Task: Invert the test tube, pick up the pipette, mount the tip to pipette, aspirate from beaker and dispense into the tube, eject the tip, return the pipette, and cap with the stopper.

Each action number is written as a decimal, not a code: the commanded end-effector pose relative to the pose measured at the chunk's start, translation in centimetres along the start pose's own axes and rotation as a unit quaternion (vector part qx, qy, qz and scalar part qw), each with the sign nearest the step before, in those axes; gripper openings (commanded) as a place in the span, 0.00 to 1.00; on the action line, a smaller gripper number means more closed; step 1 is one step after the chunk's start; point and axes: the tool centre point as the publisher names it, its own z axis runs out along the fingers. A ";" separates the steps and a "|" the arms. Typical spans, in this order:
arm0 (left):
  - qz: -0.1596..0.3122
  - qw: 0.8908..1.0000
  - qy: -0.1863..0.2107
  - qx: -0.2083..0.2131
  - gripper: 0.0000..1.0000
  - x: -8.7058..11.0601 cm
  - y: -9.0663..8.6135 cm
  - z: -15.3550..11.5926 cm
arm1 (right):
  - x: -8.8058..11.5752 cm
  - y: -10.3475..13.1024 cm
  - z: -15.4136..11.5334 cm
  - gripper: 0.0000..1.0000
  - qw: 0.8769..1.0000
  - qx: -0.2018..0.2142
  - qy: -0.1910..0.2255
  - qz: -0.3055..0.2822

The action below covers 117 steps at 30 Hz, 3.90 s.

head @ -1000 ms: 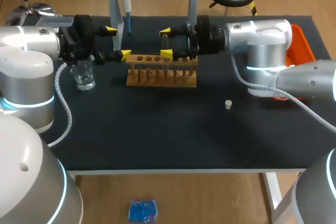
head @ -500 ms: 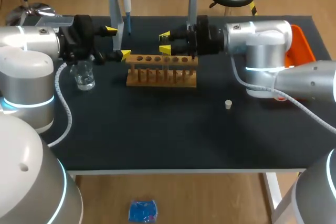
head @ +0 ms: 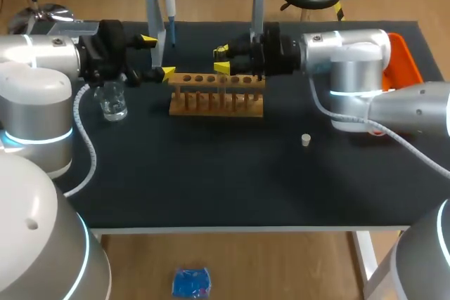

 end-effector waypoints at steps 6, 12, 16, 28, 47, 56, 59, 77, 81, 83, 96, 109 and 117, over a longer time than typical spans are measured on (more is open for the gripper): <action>0.000 1.000 -0.002 0.001 1.00 0.0 0.1 0.1 | -0.5 0.0 0.1 0.14 1.000 -0.005 0.022 -0.003; 0.000 1.000 -0.002 0.001 1.00 0.0 0.1 0.1 | -0.3 0.2 0.1 0.00 1.000 -0.009 0.028 -0.002; 0.000 1.000 -0.002 0.001 1.00 0.0 0.1 0.1 | -0.2 0.3 0.0 0.00 1.000 -0.006 0.029 -0.003; 0.000 1.000 -0.002 0.001 1.00 0.0 0.1 0.1 | 0.4 2.1 -0.4 0.00 1.000 -0.007 0.030 -0.007; 0.000 1.000 -0.002 0.001 1.00 0.0 0.1 0.1 | 1.6 4.6 -0.5 0.00 0.999 -0.008 0.029 -0.019; 0.000 1.000 -0.002 0.001 1.00 0.0 0.1 0.1 | 2.3 5.9 -0.7 0.00 1.000 -0.002 0.021 -0.019; 0.000 1.000 -0.002 0.001 1.00 0.0 0.1 0.1 | 2.5 6.7 -0.8 0.00 1.000 -0.003 0.020 -0.022; 0.000 1.000 -0.002 0.001 1.00 0.0 0.1 0.1 | 7.5 14.9 -2.8 0.00 1.000 0.001 0.002 -0.030; 0.000 1.000 -0.002 0.001 1.00 0.0 0.1 0.1 | 10.0 17.8 -4.0 0.00 1.000 -0.007 0.000 -0.026; 0.000 1.000 -0.002 0.001 1.00 0.0 0.1 0.1 | 10.0 17.8 -4.0 0.00 1.000 -0.007 0.000 -0.026; 0.000 1.000 -0.002 0.001 1.00 0.0 0.1 0.1 | 10.0 17.8 -4.0 0.00 1.000 -0.007 0.000 -0.026; 0.000 1.000 -0.002 0.001 1.00 0.0 0.1 0.1 | 7.0 16.6 -3.1 0.00 0.937 0.086 -0.008 0.339; 0.000 1.000 -0.002 0.001 1.00 0.0 0.1 0.1 | 5.2 15.9 -2.2 0.00 0.802 0.102 0.034 0.588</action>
